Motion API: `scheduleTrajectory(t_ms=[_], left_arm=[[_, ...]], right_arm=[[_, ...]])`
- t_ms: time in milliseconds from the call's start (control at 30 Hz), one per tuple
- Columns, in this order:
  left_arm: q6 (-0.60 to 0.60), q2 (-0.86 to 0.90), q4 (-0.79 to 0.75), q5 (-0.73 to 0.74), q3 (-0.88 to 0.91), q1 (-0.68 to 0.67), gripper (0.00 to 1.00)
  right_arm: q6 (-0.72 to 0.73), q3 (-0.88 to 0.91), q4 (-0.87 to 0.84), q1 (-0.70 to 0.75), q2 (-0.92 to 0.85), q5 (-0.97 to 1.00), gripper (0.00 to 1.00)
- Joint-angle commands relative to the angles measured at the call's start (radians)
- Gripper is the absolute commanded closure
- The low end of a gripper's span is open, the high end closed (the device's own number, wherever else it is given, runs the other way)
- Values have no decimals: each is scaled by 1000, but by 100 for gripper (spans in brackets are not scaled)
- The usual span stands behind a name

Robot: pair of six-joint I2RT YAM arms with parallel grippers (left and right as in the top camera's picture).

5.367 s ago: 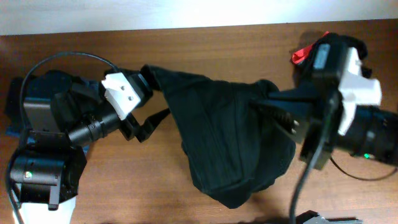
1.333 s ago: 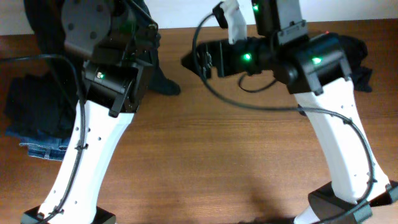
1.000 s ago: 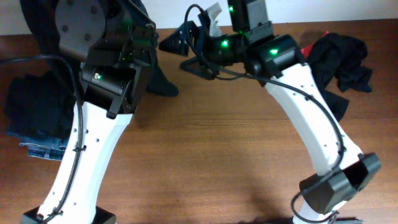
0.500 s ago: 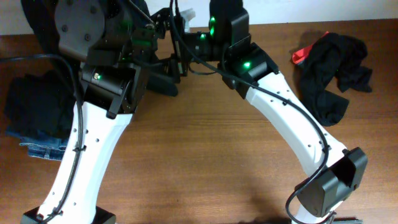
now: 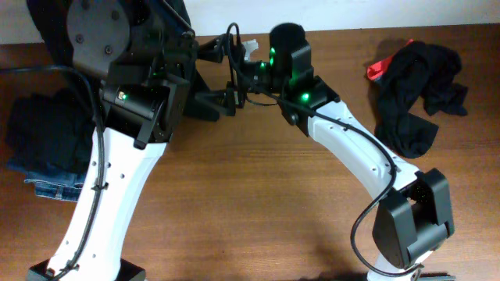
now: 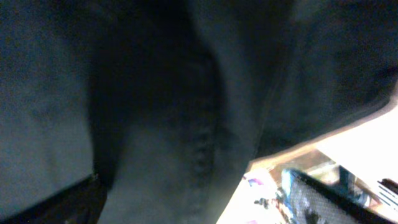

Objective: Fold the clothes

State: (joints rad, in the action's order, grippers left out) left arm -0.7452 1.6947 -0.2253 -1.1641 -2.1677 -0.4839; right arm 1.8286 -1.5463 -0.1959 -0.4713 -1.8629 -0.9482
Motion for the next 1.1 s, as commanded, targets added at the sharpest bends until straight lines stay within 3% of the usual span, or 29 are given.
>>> scheduleTrajectory(t_ms=[0, 133, 333, 833, 867, 900, 967, 1033, 1067], left_arm=[[-13, -12, -17, 61, -40, 2, 100], [-13, -12, -17, 61, -40, 2, 100], [-13, -8, 3, 60, -40, 2, 100], [-11, 3, 43, 49, -40, -7, 100], [-11, 3, 43, 47, -40, -7, 100], [-11, 3, 43, 45, -40, -7, 100], [-8, 4, 43, 42, -40, -7, 100], [-8, 3, 43, 42, -40, -12, 100], [-8, 3, 43, 42, -40, -15, 100]], right_arm=[[169, 97, -188, 4, 9, 51, 1], [254, 192, -330, -8, 9, 114, 1], [257, 224, -492, -31, 9, 183, 1], [257, 224, -563, -134, 9, 405, 1], [257, 224, -566, -134, 9, 408, 4], [257, 224, -574, -133, 9, 411, 14], [257, 224, -587, -131, 9, 415, 44], [256, 224, -595, -131, 9, 422, 67], [256, 224, -596, -131, 9, 421, 87]])
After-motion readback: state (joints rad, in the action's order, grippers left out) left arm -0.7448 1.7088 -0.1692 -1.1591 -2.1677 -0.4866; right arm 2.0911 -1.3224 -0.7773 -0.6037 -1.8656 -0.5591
